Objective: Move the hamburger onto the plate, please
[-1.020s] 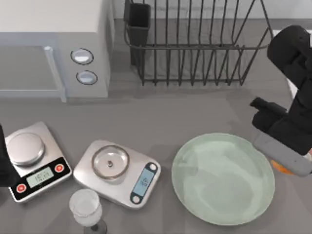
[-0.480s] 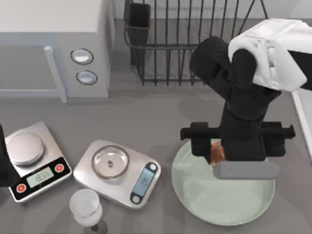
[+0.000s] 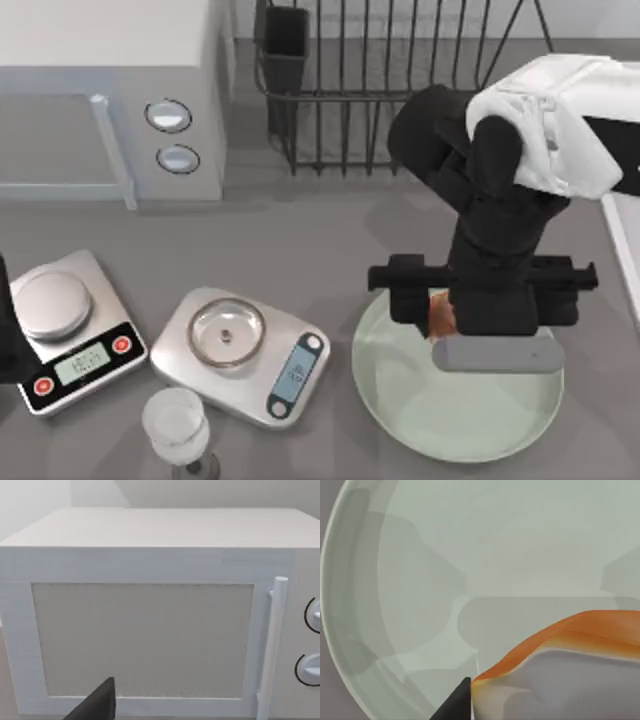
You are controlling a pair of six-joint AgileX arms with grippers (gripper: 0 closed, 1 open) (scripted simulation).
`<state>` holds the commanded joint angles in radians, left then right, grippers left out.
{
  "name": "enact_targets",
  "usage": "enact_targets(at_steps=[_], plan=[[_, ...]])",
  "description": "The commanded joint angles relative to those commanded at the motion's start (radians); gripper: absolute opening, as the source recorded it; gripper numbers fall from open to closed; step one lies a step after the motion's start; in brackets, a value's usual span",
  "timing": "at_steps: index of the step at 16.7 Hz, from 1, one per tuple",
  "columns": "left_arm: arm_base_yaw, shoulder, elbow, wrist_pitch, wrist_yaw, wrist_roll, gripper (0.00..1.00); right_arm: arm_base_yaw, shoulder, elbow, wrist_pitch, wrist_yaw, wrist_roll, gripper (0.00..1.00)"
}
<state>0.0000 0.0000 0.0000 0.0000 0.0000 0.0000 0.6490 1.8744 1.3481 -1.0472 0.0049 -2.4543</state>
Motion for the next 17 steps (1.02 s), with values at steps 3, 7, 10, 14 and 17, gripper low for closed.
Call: enact_targets(at_steps=[3, 7, 10, 14, 17], plan=[[0.0, 0.0, 0.0, 0.0, 0.0, 0.0, 1.0, 0.006, 0.036, -0.058, 0.077, -0.004, -0.009, 0.0], [0.0, 0.0, 0.0, 0.0, 0.0, 0.0, 1.0, 0.01, 0.045, -0.073, 0.105, -0.004, -0.014, 0.0], [0.0, 0.0, 0.0, 0.0, 0.0, 0.0, 1.0, 0.01, 0.045, -0.073, 0.105, -0.004, -0.014, 0.15], [0.0, 0.0, 0.0, 0.0, 0.0, 0.0, 1.0, 0.01, 0.045, -0.073, 0.105, -0.004, -0.014, 0.45], [0.0, 0.0, 0.0, 0.0, 0.0, 0.0, 1.0, 0.01, 0.045, -0.073, 0.105, -0.004, -0.014, 0.68]])
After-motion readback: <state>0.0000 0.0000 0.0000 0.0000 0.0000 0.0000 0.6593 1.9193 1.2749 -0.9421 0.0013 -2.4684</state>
